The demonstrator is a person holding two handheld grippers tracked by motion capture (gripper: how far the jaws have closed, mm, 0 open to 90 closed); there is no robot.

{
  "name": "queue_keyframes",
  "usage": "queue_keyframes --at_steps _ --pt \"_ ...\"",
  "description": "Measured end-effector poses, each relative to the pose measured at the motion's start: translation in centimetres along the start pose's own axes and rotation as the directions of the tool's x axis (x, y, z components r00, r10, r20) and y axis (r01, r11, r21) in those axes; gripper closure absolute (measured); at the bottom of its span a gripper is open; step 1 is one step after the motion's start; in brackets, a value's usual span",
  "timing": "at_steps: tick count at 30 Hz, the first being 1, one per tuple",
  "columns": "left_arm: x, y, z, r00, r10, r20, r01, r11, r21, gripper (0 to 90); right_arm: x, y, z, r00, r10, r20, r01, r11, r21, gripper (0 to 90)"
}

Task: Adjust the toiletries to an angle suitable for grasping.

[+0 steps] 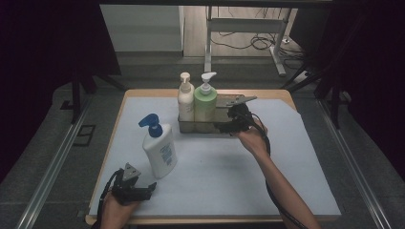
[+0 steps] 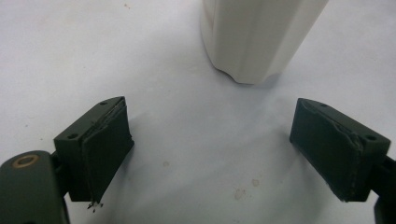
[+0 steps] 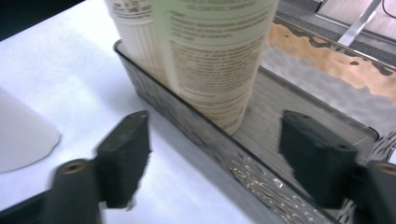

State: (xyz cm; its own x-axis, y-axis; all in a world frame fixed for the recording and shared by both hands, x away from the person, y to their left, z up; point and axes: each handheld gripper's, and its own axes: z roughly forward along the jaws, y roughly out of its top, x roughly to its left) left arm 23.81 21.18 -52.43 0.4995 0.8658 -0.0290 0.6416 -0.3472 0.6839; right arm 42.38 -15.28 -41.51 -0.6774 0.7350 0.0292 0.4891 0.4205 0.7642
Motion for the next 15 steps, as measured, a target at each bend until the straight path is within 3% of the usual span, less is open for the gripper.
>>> queue_keyframes --at_steps 3,7,10,15 --pt "0.0 0.0 0.0 1.0 0.0 0.0 0.0 1.0 0.0 12.2 0.4 -0.2 -0.4 0.9998 -0.02 -0.001 0.02 1.0 -0.003 13.1" --pt "0.0 0.0 0.0 1.0 0.0 0.0 0.0 1.0 0.0 12.2 0.7 -0.6 -0.9 0.9984 -0.053 0.019 0.053 0.999 -0.01 8.2" --pt "0.0 0.0 0.0 1.0 0.0 0.0 0.0 1.0 0.0 12.2 0.9 -1.0 -1.3 0.9975 -0.071 0.005 0.071 0.997 -0.018 0.0" --pt "0.0 0.0 0.0 1.0 0.001 -0.001 -0.001 1.0 0.0 12.1 1.4 -1.4 -2.0 0.9963 -0.086 -0.006 0.085 0.996 -0.029 0.0"
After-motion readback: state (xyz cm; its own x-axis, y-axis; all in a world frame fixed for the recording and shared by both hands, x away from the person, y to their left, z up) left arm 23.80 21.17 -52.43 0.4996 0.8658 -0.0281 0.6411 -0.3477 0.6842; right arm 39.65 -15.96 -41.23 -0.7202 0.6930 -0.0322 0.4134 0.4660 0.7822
